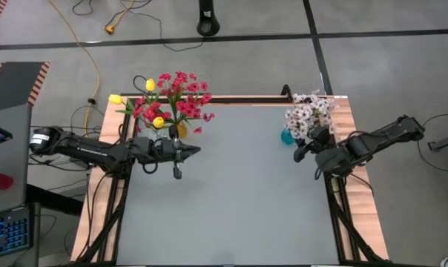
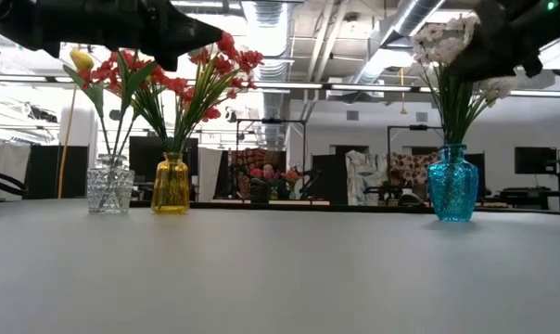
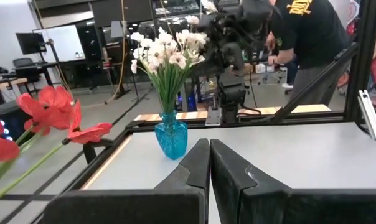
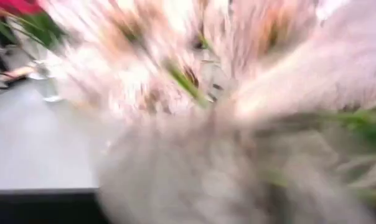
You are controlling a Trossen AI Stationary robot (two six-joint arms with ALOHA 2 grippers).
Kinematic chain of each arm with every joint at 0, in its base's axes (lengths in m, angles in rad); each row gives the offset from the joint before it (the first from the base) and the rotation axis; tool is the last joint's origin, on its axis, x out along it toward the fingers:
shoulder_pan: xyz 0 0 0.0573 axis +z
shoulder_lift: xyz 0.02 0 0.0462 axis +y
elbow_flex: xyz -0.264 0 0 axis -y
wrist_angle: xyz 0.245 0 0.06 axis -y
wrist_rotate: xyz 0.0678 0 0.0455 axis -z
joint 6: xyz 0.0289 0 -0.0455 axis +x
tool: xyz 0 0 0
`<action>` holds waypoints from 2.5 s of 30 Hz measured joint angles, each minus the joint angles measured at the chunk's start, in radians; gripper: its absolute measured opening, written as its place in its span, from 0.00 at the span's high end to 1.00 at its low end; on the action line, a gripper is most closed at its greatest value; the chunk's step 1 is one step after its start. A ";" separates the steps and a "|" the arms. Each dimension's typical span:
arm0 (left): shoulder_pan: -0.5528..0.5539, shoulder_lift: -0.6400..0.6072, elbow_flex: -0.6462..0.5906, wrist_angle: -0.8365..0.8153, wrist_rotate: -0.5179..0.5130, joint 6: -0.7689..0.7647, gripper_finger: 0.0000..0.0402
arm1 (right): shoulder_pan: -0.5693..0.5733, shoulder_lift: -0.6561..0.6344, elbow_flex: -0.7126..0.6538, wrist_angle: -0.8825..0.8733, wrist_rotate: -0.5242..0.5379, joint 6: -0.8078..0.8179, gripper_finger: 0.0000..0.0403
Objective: Sort flowers into vase by color
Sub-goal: Put the white flowers into the blue vase, then return to Home Position
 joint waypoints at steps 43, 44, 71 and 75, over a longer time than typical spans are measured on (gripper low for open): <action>0.000 0.000 0.001 -0.009 0.001 0.008 1.00 | -0.196 -0.117 0.563 -0.193 -0.283 -0.378 0.50; 0.000 -0.001 0.001 -0.009 0.000 0.011 1.00 | -0.200 -0.118 0.569 -0.178 -0.281 -0.402 0.50; 0.000 -0.413 0.002 -0.425 -0.037 -0.061 1.00 | -0.044 0.123 0.599 0.100 -0.870 -0.735 0.50; 0.000 -0.443 0.002 -0.466 -0.037 -0.064 1.00 | 0.010 0.208 0.599 0.154 -0.869 -0.718 0.53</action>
